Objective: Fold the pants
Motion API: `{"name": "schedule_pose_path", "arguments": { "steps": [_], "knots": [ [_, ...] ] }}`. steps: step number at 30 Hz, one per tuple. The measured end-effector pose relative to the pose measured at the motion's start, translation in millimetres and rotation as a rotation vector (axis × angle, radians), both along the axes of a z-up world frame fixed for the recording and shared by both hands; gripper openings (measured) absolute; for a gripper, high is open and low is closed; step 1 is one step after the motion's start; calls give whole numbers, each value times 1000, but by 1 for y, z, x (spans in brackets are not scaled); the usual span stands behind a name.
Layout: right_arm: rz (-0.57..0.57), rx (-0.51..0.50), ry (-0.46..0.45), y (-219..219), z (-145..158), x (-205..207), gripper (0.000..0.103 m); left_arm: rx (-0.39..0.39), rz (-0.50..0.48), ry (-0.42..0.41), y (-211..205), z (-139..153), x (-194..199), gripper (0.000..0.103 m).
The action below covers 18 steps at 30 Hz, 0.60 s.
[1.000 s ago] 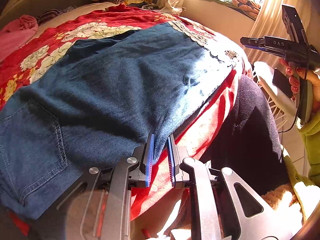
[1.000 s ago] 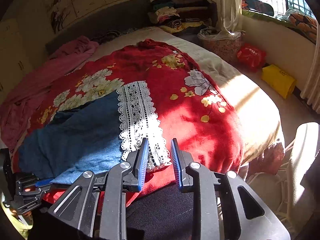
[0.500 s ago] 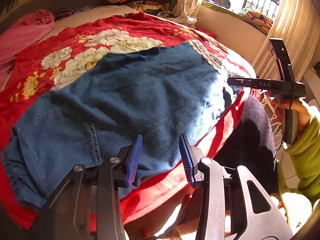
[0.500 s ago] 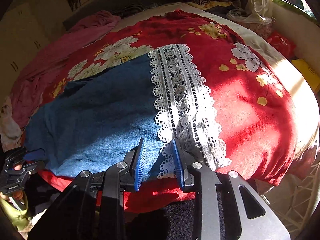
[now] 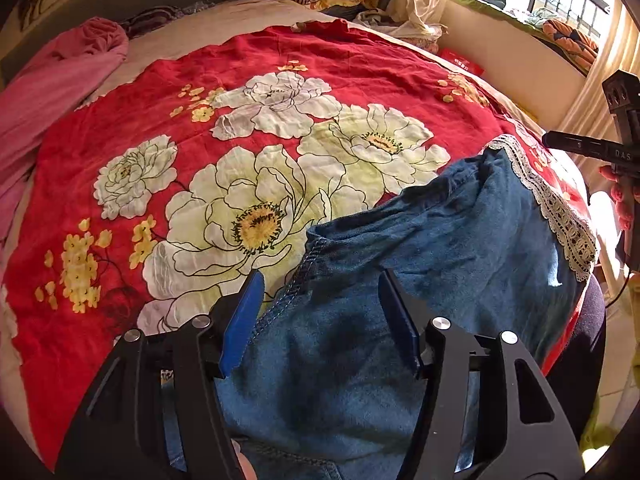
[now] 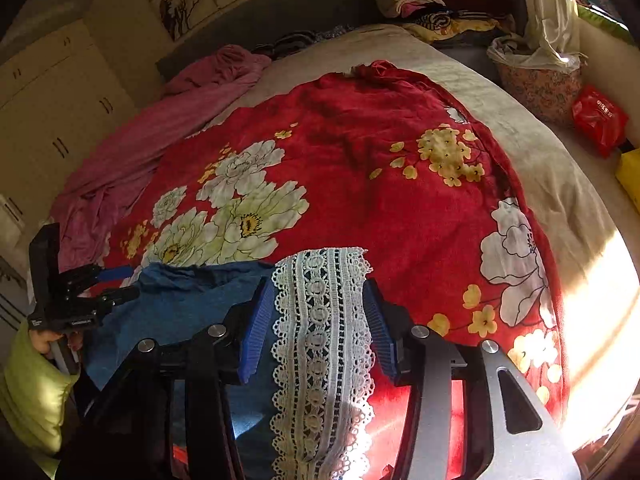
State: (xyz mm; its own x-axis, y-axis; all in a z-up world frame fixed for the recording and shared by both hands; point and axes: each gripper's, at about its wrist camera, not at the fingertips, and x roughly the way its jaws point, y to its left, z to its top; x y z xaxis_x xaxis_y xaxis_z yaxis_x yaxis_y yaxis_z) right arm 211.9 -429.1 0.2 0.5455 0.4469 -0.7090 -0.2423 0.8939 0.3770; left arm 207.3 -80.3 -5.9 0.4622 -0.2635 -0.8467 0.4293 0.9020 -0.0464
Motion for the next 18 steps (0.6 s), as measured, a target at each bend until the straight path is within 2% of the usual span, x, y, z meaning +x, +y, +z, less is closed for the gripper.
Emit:
{"name": "schedule_pose_path", "arguments": {
  "steps": [5, 6, 7, 8, 9, 10, 11, 12, 15, 18],
  "knots": [
    [31, 65, 111, 2, -35, 34, 53, -44, 11, 56, -3, -21, 16, 60],
    [39, 80, 126, 3, -41, 36, 53, -64, 11, 70, -4, -23, 19, 55],
    [50, 94, 149, 4, -47, 38, 53, -84, 9, 85, -5, -26, 22, 46],
    [59, 106, 163, 5, -51, 38, 51, -102, 3, 94, -7, -27, 24, 20],
    [73, 119, 163, 7, -53, 36, 41, -119, 0, 95, -9, -26, 24, 13],
    [94, 130, 154, 9, -52, 33, 29, -125, -1, 92, -10, -24, 23, 11],
    [105, 137, 137, 9, -50, 29, 23, -134, -1, 85, -10, -21, 23, 6],
    [108, 139, 115, 10, -46, 25, 20, -158, 6, 75, -8, -17, 23, 6],
    [90, 160, 27, 3, -27, 17, 18, -243, 63, 49, 6, -4, 29, 6],
    [71, 151, -34, 0, -12, 23, 18, -234, 88, 27, 5, -4, 37, 6]
  ]
}}
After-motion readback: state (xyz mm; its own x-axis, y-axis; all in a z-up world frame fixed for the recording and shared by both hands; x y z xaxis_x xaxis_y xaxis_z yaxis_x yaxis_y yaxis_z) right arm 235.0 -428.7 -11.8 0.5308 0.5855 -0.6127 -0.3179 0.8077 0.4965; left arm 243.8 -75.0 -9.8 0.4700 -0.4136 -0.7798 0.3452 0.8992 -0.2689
